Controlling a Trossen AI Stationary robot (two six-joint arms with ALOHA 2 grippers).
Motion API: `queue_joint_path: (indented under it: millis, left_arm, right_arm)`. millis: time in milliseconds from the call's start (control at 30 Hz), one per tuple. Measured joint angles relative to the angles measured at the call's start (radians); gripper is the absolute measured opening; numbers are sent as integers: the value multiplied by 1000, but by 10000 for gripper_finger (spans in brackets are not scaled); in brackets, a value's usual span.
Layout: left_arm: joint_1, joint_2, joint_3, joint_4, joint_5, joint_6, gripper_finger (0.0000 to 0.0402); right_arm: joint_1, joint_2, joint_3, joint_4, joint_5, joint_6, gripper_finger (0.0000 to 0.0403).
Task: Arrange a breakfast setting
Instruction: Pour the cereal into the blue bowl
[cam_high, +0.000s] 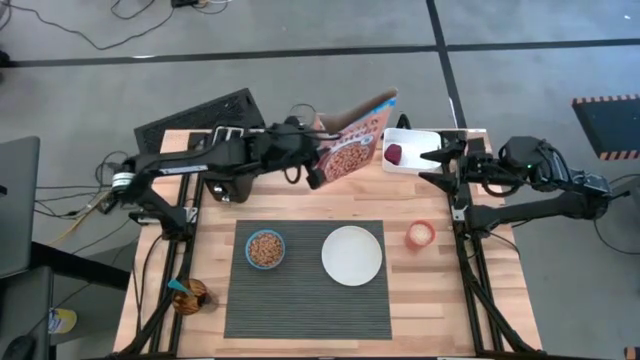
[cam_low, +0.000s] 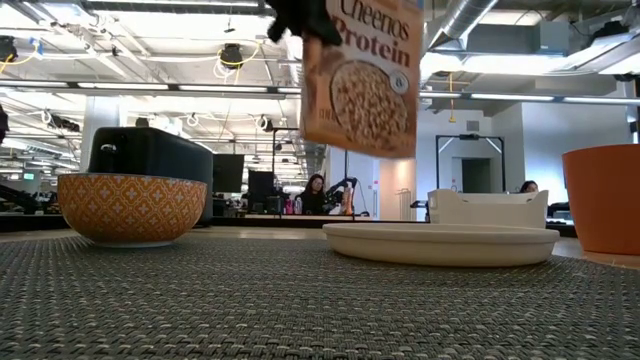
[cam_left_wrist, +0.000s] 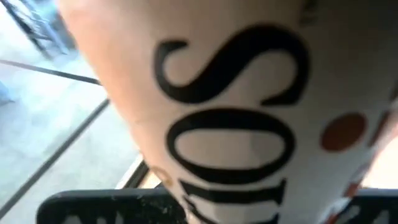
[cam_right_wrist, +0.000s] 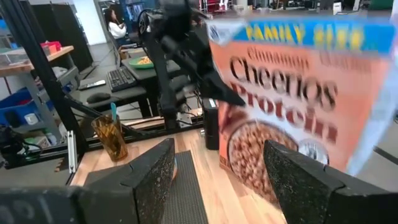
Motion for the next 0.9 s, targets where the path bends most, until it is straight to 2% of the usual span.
queue_joint_path:
  millis: [233, 367, 667, 800, 900]
  left_arm:
    - [92, 33, -7, 15, 201, 113, 21]
    - [165, 27, -80, 44, 284, 159, 22]
    - [284, 29, -191, 163, 424, 270, 22]
    - [304, 31, -255, 207, 448, 297, 22]
    - [314, 32, -315, 308, 471, 306, 23]
  right_arm:
    - [0, 1, 0, -8, 23, -8, 272]
    - [0, 2, 0, -22, 62, -9, 272]
    - [-1, 14, 0, -19, 166, -11, 272]
    - [0, 34, 0, -20, 207, 8, 272]
    - [0, 52, 0, -19, 212, 8, 272]
